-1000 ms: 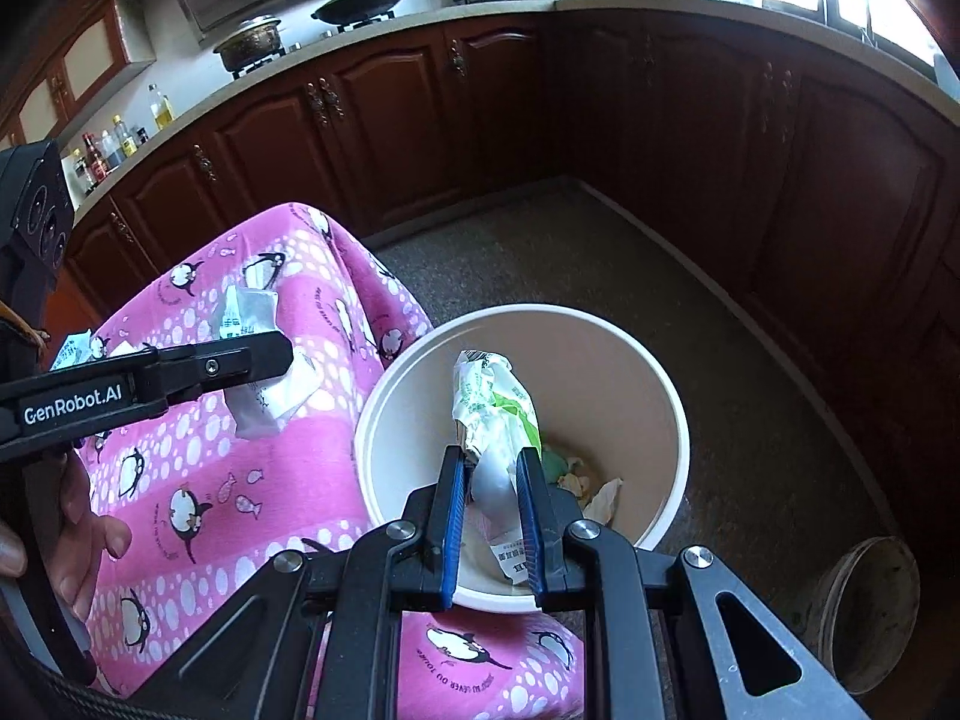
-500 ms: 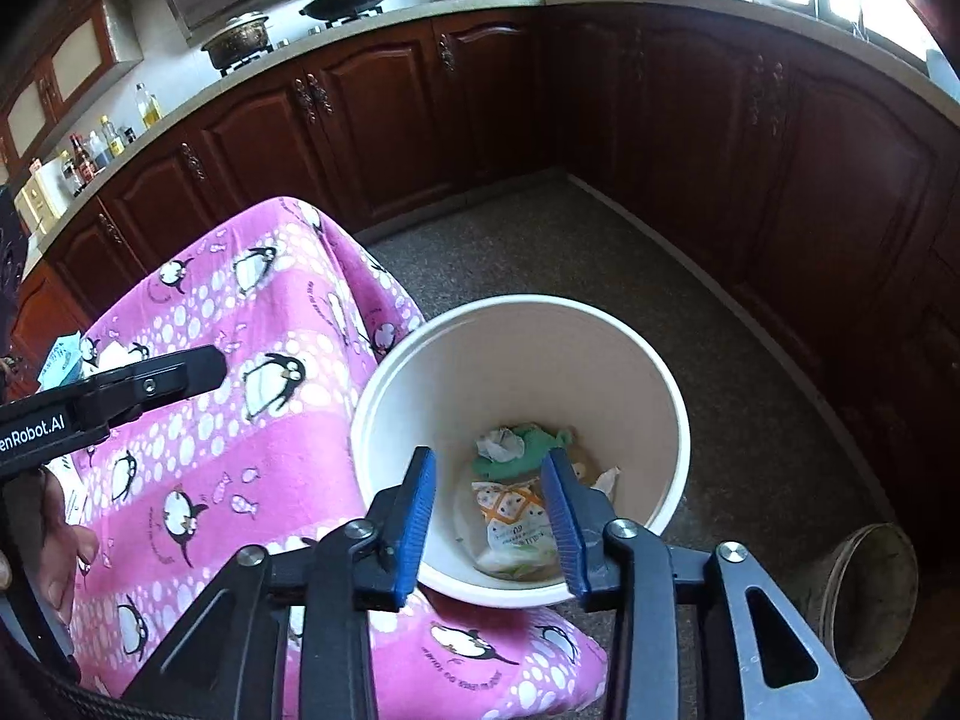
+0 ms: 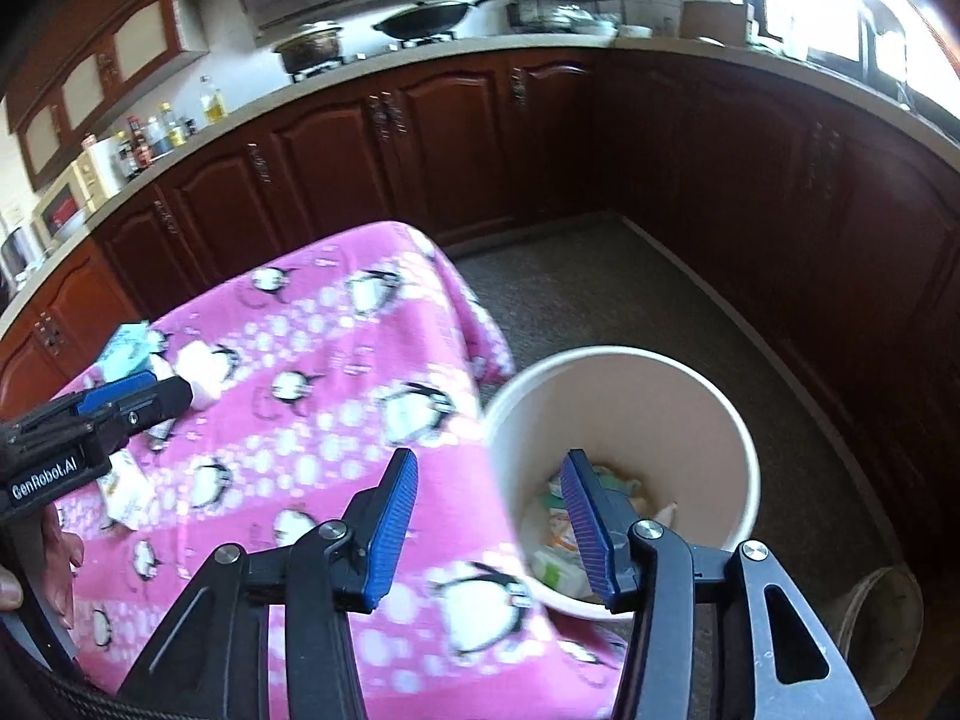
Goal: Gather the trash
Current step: 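Move both open grippers back over the table trash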
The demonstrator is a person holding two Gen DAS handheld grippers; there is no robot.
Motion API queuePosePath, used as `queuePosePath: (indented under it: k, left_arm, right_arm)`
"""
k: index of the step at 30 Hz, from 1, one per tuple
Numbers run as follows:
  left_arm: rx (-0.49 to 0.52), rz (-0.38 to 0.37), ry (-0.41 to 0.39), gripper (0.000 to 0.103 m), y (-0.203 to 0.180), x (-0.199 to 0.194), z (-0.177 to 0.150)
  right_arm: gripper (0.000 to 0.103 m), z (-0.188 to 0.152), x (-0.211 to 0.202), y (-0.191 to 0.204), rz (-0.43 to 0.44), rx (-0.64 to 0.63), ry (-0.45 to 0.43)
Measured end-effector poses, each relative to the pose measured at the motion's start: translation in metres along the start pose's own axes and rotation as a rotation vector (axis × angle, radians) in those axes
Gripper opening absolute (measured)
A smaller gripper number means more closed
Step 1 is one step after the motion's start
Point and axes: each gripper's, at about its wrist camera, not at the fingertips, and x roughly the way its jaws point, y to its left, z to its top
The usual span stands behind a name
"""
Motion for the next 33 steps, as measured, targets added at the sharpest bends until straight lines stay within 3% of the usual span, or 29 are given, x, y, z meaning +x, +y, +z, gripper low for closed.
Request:
queuePosePath:
  k: [3, 11, 15, 18, 22, 26, 33]
  left_arm:
    - [-0.032, 0.031, -0.018, 0.056, 0.027, -0.020, -0.008]
    - [-0.116, 0.113, -0.035, 0.058, 0.100, -0.066, -0.030]
    - [-0.151, 0.143, -0.053, 0.069, 0.141, -0.087, -0.041]
    - [-0.187, 0.158, -0.049, 0.072, 0.173, -0.098, -0.051]
    - [-0.255, 0.149, -0.009, 0.072, 0.207, -0.096, -0.062]
    - [-0.389, 0.103, 0.034, 0.073, 0.238, -0.081, -0.066]
    - [-0.604, 0.056, 0.097, 0.078, 0.271, -0.038, -0.046]
  right_arm:
    - [0.065, 0.004, -0.005, 0.026, 0.034, -0.034, -0.025]
    - [0.068, 0.010, -0.007, 0.103, 0.148, -0.134, -0.045]
    - [0.071, 0.012, -0.005, 0.140, 0.204, -0.191, -0.040]
    - [0.071, 0.013, 0.000, 0.164, 0.232, -0.231, -0.029]
    - [0.072, 0.013, 0.007, 0.193, 0.270, -0.273, -0.014]
    - [0.074, 0.009, 0.020, 0.220, 0.324, -0.305, 0.014]
    - [0.075, -0.009, 0.044, 0.252, 0.379, -0.377, 0.083]
